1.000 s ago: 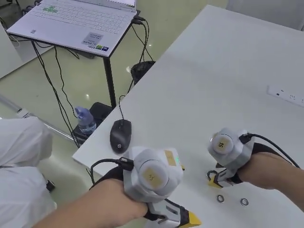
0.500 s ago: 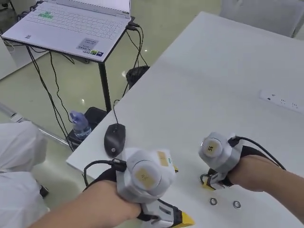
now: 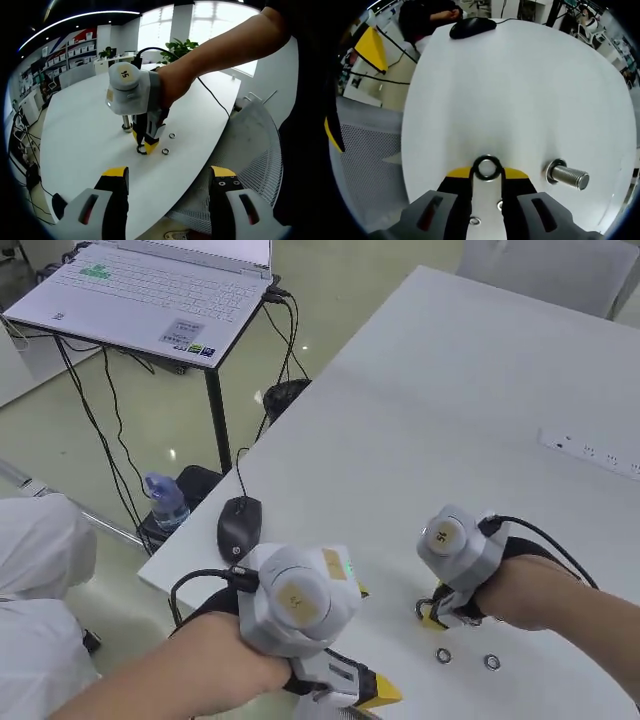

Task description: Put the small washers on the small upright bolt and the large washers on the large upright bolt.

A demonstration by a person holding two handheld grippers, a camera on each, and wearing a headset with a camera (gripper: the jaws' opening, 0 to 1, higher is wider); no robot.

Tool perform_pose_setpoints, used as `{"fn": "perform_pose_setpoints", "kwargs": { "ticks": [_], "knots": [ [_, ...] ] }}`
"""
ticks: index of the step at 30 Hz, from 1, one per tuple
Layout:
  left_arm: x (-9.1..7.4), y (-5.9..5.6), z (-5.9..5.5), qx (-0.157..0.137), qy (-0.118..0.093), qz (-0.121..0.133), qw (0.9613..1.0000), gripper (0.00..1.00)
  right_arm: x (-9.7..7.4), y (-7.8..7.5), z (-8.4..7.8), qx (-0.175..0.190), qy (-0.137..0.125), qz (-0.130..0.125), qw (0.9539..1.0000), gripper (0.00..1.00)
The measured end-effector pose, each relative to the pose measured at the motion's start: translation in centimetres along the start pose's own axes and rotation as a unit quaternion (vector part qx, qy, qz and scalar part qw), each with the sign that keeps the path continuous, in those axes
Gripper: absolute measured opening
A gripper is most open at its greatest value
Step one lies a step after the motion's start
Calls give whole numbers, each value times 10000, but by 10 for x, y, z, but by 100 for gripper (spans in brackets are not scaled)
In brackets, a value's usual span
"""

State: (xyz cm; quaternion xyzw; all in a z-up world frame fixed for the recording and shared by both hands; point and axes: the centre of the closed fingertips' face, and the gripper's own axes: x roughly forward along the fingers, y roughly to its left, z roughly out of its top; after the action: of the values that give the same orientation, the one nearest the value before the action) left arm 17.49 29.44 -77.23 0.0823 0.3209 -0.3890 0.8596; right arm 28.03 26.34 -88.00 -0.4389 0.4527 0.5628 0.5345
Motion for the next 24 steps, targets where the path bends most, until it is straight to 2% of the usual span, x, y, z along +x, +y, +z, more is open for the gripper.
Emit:
{"fn": "perform_pose_setpoints", "kwargs": {
  "ticks": [5,11,15,19,24],
  "knots": [
    [3,0,1,-40,-26,-4,10000,64,-1,0,-2,-55,25,1,10000,20],
    [5,1,2,-32,-16,-25,10000,64,-12,-3,-8,-43,-93,-12,9999,20],
    [7,4,1,14,66,-11,10000,64,-23,-6,-13,14,-145,18,9999,21],
    [7,7,6,55,1,56,10000,67,-33,-10,-24,-43,-97,-77,9999,21],
    [10,5,8,97,27,29,9999,67,-51,-17,-34,23,-140,-114,9998,21]
  ]
}}
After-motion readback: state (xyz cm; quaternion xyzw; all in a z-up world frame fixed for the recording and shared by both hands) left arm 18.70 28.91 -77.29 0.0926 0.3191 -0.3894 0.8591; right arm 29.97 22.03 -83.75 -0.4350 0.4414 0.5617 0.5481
